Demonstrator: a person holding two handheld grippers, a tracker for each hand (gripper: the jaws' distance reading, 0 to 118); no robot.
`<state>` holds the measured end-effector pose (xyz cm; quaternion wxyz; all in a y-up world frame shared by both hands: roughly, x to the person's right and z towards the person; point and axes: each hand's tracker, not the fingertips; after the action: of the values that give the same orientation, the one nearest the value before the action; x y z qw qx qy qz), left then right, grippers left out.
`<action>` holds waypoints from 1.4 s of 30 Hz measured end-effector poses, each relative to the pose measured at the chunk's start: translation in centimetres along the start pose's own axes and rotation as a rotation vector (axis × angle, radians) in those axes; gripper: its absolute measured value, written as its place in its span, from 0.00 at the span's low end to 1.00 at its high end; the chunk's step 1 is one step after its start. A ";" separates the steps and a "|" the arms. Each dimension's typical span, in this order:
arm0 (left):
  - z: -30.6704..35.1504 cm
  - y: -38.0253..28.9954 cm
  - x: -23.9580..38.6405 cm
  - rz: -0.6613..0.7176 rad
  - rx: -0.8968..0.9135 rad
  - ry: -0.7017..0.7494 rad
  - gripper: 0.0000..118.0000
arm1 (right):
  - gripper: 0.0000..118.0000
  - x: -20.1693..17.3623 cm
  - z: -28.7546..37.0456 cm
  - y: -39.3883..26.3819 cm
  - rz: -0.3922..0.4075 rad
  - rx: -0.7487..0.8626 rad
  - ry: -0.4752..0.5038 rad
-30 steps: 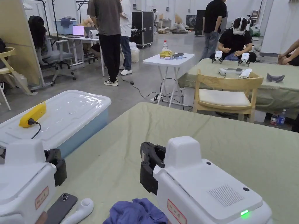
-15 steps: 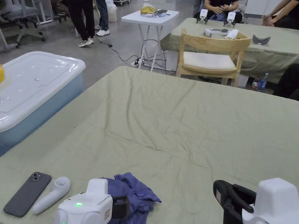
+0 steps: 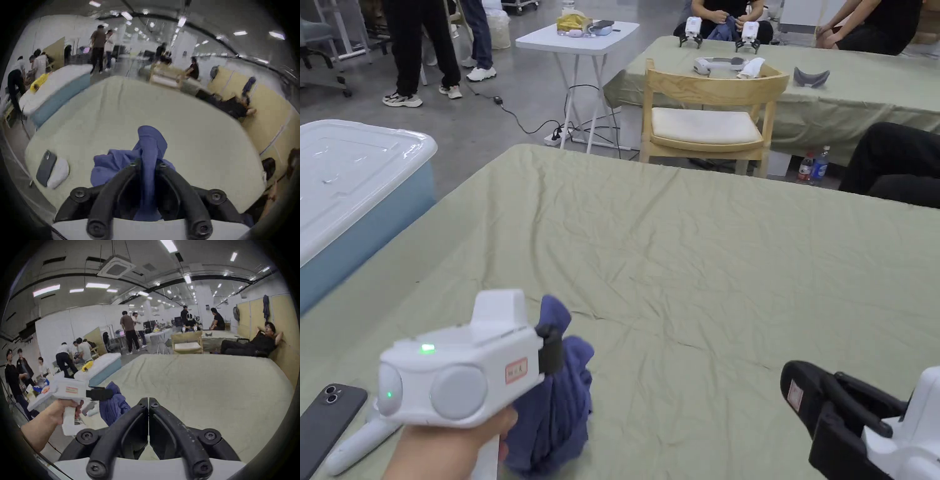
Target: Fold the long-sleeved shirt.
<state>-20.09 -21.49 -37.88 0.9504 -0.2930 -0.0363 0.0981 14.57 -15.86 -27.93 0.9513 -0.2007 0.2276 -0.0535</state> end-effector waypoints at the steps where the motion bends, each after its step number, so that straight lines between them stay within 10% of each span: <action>1: 1.5 1.7 1.8 -0.029 0.045 -0.022 0.11 | 0.03 0.3 1.1 0.5 -0.008 0.027 0.002; 11: 7.6 8.8 21.0 -0.262 0.326 -0.205 0.11 | 0.03 5.0 11.3 2.7 -0.001 0.190 -0.154; 25: -11.7 -19.7 33.3 -0.338 -0.537 -0.244 0.11 | 0.03 10.6 15.0 -4.3 -0.083 -0.006 -0.294; 29: -12.1 -21.2 32.6 -0.309 -0.517 -0.263 0.14 | 0.03 11.3 14.5 -5.4 -0.111 -0.041 -0.305; 31: -11.2 -18.7 32.1 -0.267 -0.527 -0.360 0.41 | 0.03 11.3 14.3 -5.4 -0.119 -0.041 -0.303; 33: -8.6 -15.4 30.9 -0.210 -0.410 -0.465 0.97 | 0.03 11.3 14.2 -5.3 -0.125 -0.030 -0.298; 34: -6.8 -13.5 30.2 -0.218 -0.307 -0.451 1.00 | 0.03 11.4 14.2 -5.2 -0.128 -0.024 -0.297; 40: 0.0 -9.6 23.9 -0.234 -0.064 -0.249 0.96 | 0.03 11.8 12.9 -5.5 -0.161 -0.021 -0.284; 41: 0.2 -10.4 22.9 -0.250 -0.102 -0.216 0.86 | 0.03 11.8 12.6 -5.7 -0.173 -0.024 -0.283; 42: 0.3 -11.1 22.2 -0.268 -0.170 -0.176 0.42 | 0.03 11.9 12.2 -5.9 -0.183 -0.029 -0.282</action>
<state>3.39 -25.67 -31.15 0.9199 -0.3551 -0.1662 -0.0076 30.65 -19.21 -20.44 0.9621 -0.2396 0.0732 -0.1080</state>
